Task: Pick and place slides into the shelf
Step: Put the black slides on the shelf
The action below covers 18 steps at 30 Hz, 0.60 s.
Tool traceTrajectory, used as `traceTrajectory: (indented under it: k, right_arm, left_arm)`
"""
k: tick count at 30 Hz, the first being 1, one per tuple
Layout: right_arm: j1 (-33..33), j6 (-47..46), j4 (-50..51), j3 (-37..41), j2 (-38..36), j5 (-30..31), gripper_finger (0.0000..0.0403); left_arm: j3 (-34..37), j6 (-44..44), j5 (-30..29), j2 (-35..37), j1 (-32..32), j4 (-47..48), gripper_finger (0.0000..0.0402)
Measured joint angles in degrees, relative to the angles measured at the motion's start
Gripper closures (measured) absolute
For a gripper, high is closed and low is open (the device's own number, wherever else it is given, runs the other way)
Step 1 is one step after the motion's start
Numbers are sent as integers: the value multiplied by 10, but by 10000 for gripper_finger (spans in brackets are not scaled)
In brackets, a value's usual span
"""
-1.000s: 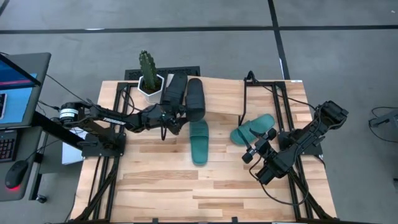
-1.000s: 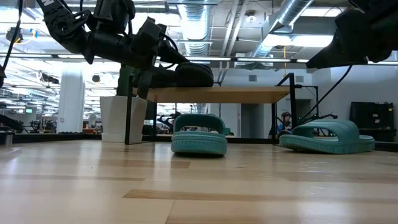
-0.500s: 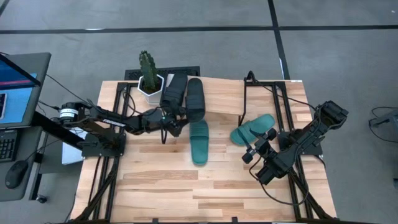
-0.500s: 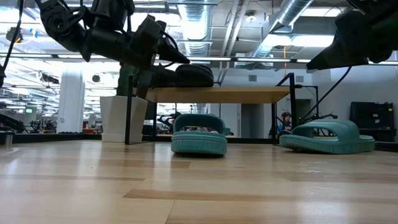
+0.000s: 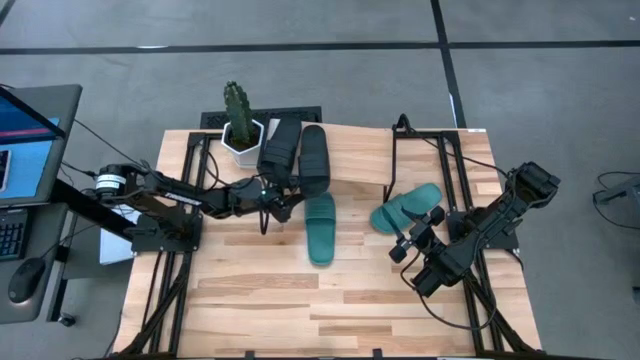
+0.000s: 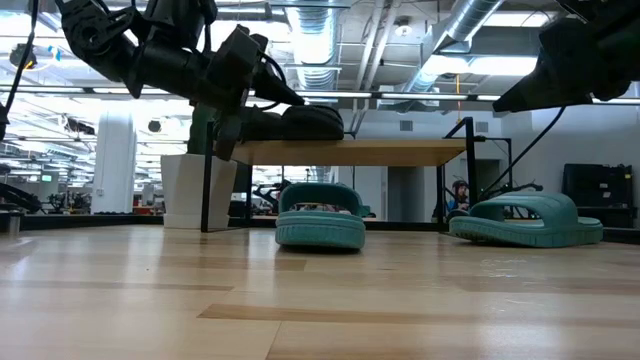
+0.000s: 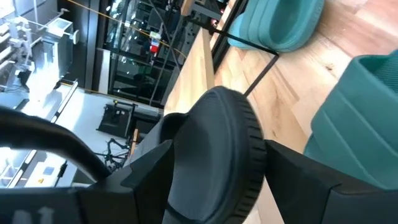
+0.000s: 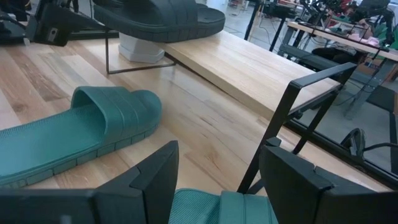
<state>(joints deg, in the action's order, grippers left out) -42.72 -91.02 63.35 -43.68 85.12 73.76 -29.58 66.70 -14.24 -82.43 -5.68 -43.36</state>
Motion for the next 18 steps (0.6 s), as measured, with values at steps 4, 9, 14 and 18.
traceTrajectory:
  k: [4, 9, 14, 18]
  right_arm:
    - [0, 0, 0, 0, 0, 0, 194]
    - [0, 0, 0, 0, 0, 0, 194]
    - [0, 0, 0, 0, 0, 0, 194]
    - [0, 0, 0, 0, 0, 0, 194]
  left_arm:
    - [0, 0, -4, 0, 8, 7, 171]
    - [0, 0, -17, 0, 22, 6, 171]
    - [0, 0, -64, 0, 45, 6, 171]
    - [0, 44, -125, 0, 78, 6, 171]
